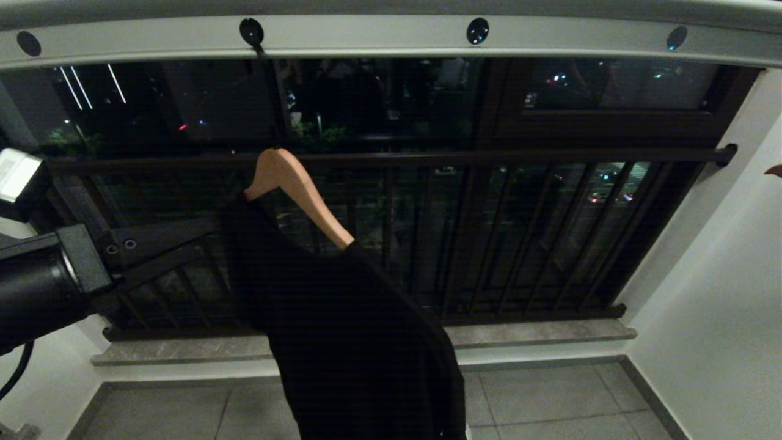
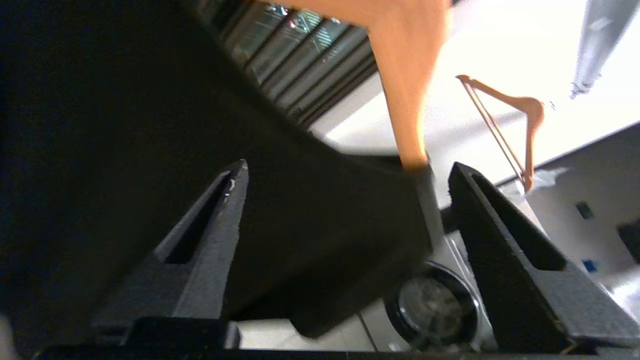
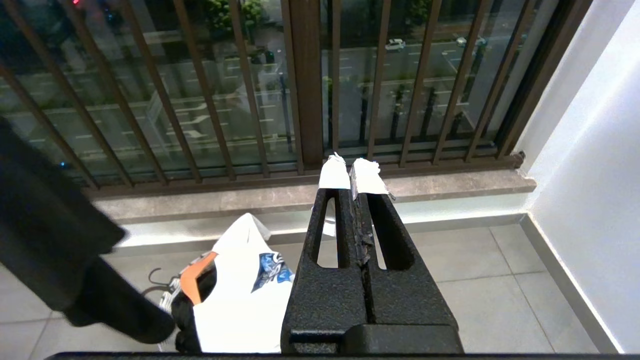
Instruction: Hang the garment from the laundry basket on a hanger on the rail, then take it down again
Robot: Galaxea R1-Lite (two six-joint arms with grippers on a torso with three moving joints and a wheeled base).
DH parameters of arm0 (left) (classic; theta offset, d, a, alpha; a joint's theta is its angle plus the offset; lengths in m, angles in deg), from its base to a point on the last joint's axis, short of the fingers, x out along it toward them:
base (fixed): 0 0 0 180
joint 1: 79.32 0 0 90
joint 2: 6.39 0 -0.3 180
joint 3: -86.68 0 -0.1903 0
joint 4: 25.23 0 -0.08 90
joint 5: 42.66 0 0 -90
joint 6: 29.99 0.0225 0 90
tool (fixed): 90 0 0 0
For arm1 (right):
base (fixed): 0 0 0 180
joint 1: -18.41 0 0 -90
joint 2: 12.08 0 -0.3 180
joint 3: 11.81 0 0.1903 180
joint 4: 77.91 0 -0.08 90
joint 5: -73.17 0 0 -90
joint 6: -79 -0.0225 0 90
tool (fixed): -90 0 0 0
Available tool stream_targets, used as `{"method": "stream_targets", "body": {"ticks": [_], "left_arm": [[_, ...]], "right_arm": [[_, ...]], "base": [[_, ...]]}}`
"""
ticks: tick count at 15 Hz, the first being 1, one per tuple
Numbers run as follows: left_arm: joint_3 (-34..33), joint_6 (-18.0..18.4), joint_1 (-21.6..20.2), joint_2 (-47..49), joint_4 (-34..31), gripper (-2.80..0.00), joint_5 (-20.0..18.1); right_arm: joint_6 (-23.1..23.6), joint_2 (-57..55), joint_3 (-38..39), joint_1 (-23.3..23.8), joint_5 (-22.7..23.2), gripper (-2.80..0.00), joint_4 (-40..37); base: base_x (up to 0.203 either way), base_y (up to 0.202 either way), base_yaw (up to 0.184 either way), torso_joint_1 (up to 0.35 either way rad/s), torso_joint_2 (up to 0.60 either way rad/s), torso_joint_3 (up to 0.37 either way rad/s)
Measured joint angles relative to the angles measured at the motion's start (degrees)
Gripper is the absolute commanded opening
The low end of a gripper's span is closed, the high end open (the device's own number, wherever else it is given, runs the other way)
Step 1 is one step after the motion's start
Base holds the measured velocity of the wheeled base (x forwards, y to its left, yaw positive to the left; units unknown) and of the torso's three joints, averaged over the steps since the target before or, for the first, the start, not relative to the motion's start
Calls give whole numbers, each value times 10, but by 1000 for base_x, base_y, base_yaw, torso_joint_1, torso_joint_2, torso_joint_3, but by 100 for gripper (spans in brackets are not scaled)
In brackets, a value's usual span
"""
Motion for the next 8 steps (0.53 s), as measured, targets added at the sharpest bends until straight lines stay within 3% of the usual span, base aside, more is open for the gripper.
{"method": "stream_targets", "body": {"ticks": [4,8], "left_arm": [[-5,2,12,-116,-112,-280,0],[-20,34,16,-204,-158,-280,5]], "right_arm": [[0,0,0,0,0,-280,0],[0,0,0,0,0,-280,0]], "base": [[0,0,0,0,0,0],[0,0,0,0,0,0]]}}
